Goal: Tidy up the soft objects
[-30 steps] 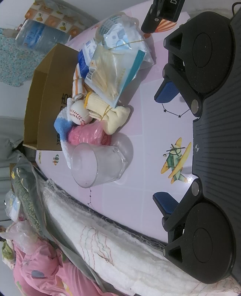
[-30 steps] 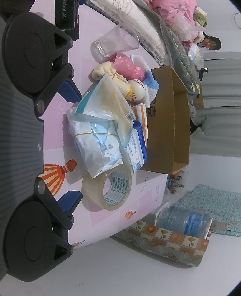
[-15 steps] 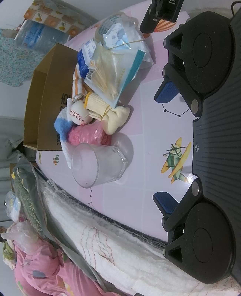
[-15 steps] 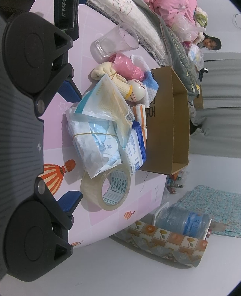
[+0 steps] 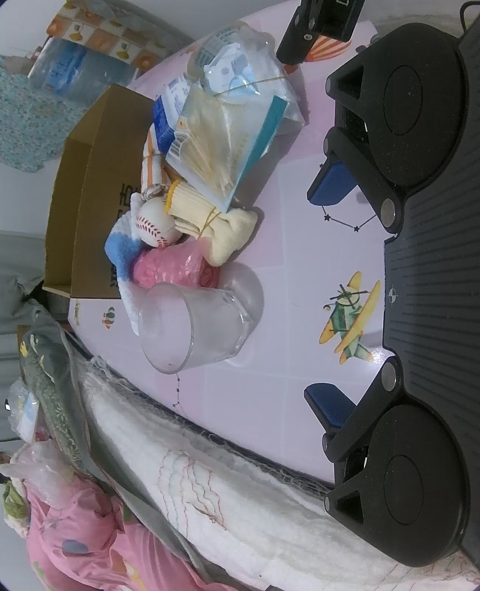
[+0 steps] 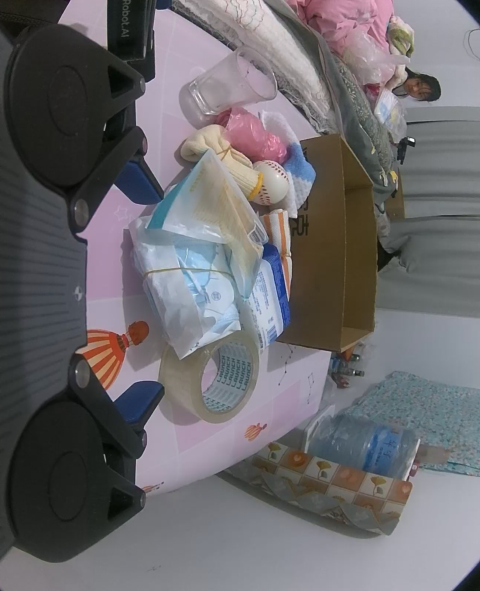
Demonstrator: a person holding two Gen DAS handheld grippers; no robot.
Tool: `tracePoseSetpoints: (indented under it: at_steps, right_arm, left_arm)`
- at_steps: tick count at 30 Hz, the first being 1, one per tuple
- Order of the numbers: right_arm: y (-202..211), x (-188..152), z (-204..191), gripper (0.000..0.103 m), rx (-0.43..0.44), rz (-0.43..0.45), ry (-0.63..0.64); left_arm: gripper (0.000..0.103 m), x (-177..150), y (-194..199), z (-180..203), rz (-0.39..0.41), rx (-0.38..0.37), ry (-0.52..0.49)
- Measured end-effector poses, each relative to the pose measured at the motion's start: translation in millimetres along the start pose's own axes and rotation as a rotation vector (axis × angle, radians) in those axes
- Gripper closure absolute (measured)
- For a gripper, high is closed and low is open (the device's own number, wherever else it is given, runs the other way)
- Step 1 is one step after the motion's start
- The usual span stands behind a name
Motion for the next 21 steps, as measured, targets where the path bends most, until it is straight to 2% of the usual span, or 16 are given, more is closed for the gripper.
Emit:
tracePoseSetpoints:
  at_steps: [12, 16, 21]
  right_arm:
    - [-4.0, -2.8, 10.5, 0.035, 0.028, 0.018, -0.035]
    - [1.3, -4.5, 25.2, 0.035, 0.100, 0.081, -0.063]
    - [8.9, 0.0, 48.0, 0.035, 0.256, 0.179, -0.102]
  left_arm:
    - [0.000, 0.7, 0.0, 5.7, 0.029, 0.001, -0.032]
    - [0.000, 2.9, 5.0, 9.6, 0.068, -0.011, -0.056]
    - [0.002, 6.3, 16.7, 13.3, 0.169, -0.075, -0.086]
Point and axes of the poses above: each gripper's, at about its wrist camera, not at the fingertips, and y roughly against the way its jaws point, z to its right, x to its top, the point moved 1 cm from there along -y, roughly the way its jaws point, and after that the axes turned 5 degrees about -z, right-handed, at the moved point
